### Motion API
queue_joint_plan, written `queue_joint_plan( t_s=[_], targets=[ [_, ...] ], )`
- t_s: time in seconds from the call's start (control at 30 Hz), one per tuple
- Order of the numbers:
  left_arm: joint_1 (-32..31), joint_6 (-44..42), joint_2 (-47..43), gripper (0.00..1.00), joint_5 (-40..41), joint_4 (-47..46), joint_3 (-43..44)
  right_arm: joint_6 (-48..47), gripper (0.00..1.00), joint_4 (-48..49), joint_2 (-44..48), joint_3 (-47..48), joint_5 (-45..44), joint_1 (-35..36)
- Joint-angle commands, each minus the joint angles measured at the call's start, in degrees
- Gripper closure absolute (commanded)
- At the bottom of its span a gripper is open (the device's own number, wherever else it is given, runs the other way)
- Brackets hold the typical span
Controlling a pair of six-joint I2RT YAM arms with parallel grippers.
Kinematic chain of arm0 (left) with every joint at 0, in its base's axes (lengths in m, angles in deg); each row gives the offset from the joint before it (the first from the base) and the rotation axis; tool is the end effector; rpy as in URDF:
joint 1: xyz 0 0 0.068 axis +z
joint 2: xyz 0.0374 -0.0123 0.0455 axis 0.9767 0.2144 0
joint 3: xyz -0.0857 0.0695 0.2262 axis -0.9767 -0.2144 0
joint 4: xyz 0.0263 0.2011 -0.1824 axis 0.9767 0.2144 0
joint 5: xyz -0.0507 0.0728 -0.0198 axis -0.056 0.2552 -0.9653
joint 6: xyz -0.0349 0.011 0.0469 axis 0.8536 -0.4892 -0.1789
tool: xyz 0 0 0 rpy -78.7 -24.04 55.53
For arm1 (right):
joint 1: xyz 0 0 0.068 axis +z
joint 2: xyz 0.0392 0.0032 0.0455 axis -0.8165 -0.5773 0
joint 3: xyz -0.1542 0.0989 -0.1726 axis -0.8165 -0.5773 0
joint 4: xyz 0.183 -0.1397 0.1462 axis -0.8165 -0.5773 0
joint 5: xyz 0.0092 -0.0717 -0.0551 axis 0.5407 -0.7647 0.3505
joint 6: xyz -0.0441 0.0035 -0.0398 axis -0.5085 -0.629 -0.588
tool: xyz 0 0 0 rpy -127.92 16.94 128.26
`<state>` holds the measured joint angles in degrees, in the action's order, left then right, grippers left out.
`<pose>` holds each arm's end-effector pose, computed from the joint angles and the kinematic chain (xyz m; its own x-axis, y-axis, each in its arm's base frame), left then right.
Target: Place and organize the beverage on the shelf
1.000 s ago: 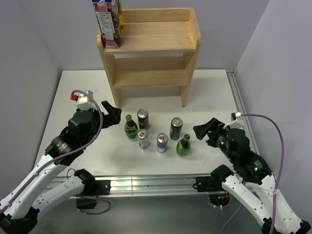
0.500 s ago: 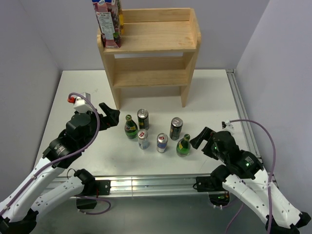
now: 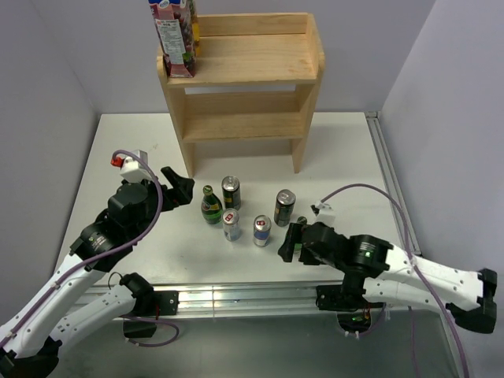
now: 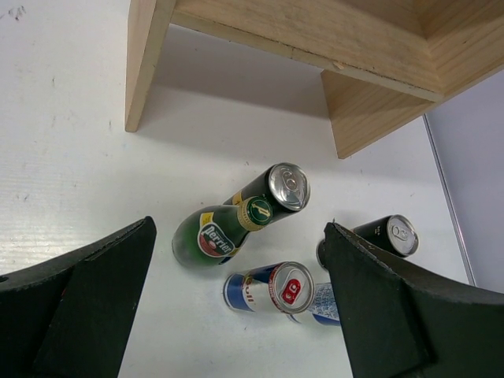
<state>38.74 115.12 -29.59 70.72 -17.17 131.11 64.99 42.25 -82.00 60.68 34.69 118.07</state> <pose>0.1530 -0.1007 0.3429 -0.3503 -0.4472 -0.8230 0.0697 0.8638 -0.4990 0.0829 0.1374 0.2271 -0.8385 0.1892 -0.5110 -0.0890 0.8776 0.4710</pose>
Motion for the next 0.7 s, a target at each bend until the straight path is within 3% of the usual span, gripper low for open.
queue_joint_plan(
  t_s=[0.0, 0.27, 0.67],
  targets=[
    [-0.3, 0.3, -0.8, 0.05, 0.8, -1.0, 0.0, 5.7, 0.00, -0.9, -4.1, 1.2, -9.9, 3.9],
    [-0.4, 0.4, -1.6, 0.05, 0.7, -2.6, -0.9, 11.9, 0.00, -6.3, -1.4, -1.8, -21.2, 5.0],
    [-0.6, 2.5, -3.3, 0.04, 3.2, -10.3, -7.9, 9.8, 0.00, 13.6, -10.5, -8.3, -25.7, 5.0]
  ],
)
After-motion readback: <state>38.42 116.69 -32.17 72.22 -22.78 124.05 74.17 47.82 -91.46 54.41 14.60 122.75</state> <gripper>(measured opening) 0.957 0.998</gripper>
